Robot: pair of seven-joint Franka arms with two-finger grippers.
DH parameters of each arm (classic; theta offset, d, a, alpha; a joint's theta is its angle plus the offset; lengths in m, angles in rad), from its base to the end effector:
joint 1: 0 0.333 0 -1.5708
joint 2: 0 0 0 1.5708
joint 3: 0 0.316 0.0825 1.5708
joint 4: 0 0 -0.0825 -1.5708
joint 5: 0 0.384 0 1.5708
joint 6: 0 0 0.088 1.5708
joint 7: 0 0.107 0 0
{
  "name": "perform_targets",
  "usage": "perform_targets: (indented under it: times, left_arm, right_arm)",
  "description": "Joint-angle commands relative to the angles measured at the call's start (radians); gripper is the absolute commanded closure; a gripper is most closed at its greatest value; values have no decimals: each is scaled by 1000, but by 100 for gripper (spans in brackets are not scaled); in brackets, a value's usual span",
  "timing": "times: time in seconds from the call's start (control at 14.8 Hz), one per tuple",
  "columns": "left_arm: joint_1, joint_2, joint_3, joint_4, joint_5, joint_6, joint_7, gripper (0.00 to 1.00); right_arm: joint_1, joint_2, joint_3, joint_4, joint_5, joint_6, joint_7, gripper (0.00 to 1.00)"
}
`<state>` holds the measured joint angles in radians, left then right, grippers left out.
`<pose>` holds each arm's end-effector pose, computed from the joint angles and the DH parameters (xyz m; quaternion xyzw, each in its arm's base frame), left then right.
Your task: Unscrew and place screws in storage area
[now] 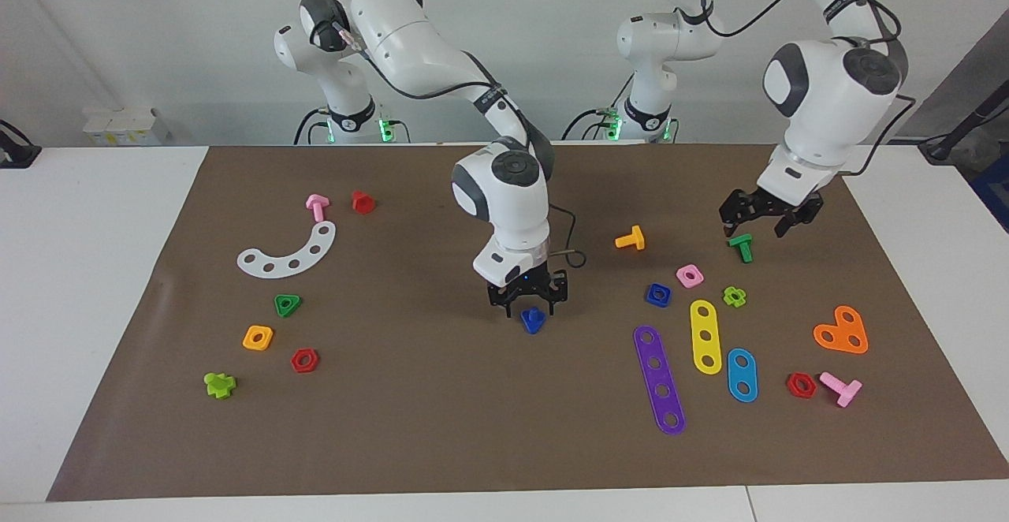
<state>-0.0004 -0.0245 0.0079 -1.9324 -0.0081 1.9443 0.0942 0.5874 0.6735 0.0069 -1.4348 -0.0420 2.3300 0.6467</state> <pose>0.5562 0.0037 0.4980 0.9989 -0.0419 0.0184 0.0030 0.6166 0.4146 0.3178 -0.9937 0.0143 -0.0985 0.0524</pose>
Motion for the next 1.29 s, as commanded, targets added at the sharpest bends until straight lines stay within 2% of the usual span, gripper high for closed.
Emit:
perform_targets:
  times: [0.0, 0.14, 0.27, 0.68, 1.08, 1.15, 1.22]
  left_arm:
    - [33, -74, -6, 1, -13, -56, 22, 0]
    - [31, -65, -6, 97, -7, -163, 10, 0]
    - [33, -42, -9, 208, -7, -273, -4, 0]
    - [16, -29, -19, 338, 0, -416, -82, 0]
    - [-7, -55, -26, 262, -1, -358, -100, 0]
    - [-7, -55, -26, 262, -1, -358, -99, 0]
    - [-7, -57, -26, 256, -1, -357, -93, 0]
  right_arm:
    - [-1, -17, 5, -33, -18, 34, -16, 35]
    - [-1, -17, 5, -50, -18, 37, -16, 48]
    - [-1, -17, 5, -52, -18, 40, -16, 52]
    - [0, -17, 5, -55, -15, 55, -9, 55]
    - [0, -17, 5, -55, -16, 78, -16, 57]
    - [0, -17, 5, -55, -16, 78, -16, 64]
    - [0, -17, 5, -55, -16, 78, -18, 76]
